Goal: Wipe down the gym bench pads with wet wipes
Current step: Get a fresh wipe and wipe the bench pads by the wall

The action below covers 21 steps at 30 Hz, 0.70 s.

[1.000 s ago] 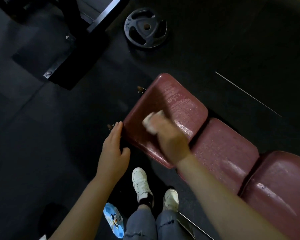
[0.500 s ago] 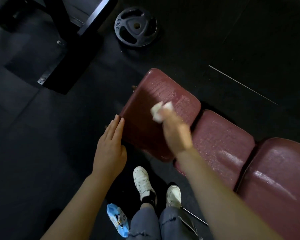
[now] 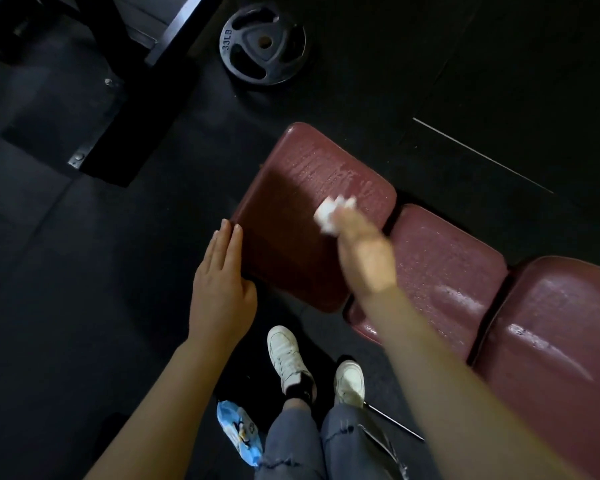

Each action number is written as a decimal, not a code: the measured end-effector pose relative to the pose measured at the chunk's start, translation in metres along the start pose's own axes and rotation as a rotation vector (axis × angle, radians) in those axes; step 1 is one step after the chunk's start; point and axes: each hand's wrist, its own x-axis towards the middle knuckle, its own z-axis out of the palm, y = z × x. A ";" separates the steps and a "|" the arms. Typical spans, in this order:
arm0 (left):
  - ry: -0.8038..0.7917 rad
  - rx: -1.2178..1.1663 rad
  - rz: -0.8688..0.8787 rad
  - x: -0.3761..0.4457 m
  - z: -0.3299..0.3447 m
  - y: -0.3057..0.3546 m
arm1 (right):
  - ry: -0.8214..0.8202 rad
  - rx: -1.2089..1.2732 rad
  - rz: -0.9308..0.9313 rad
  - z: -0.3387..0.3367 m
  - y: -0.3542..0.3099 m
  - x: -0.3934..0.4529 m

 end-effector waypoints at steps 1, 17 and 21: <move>0.004 -0.007 -0.003 0.000 0.000 0.001 | -0.053 0.059 -0.053 0.004 -0.006 -0.029; 0.010 0.000 0.008 0.000 0.003 0.001 | -0.064 0.085 0.050 0.000 0.004 -0.023; -0.003 0.005 0.014 0.000 0.001 0.001 | -0.300 0.086 -0.278 -0.003 -0.012 -0.090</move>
